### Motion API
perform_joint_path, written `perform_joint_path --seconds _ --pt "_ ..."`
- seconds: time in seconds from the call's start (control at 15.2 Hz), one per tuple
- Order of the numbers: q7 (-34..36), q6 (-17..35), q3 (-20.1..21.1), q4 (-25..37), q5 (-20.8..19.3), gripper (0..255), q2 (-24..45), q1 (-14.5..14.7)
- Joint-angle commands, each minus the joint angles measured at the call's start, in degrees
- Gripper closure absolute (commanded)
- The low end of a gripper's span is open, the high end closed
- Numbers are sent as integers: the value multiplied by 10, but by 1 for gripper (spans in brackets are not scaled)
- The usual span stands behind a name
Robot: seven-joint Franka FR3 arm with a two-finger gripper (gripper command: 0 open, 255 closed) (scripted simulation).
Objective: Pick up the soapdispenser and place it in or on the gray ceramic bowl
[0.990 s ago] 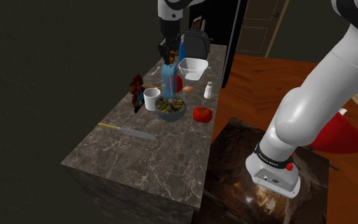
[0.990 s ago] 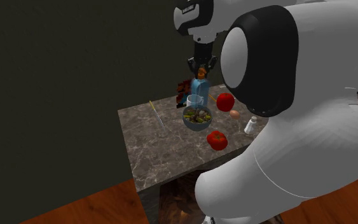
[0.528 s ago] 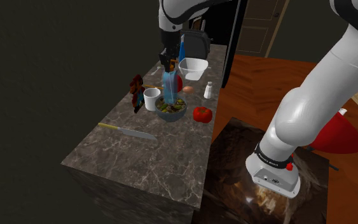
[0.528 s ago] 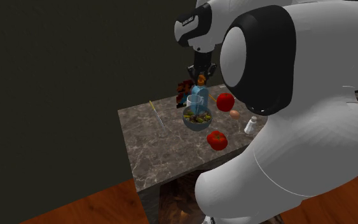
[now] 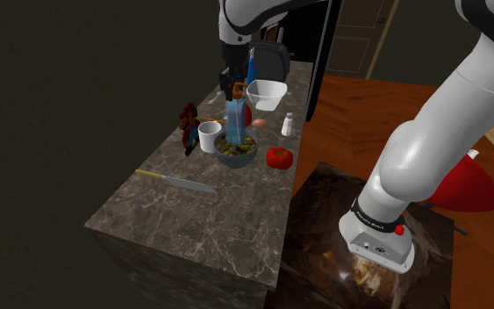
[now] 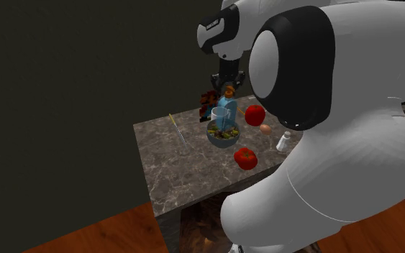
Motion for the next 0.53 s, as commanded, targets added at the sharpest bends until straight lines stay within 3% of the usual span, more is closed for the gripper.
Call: perform_joint_path --seconds 0.0,0.26,0.46 --pt "0 0 0 0 0 0 0 0" --pt "0 0 0 0 0 0 0 0" --pt "-1 -57 1 47 1 0 -10 1"
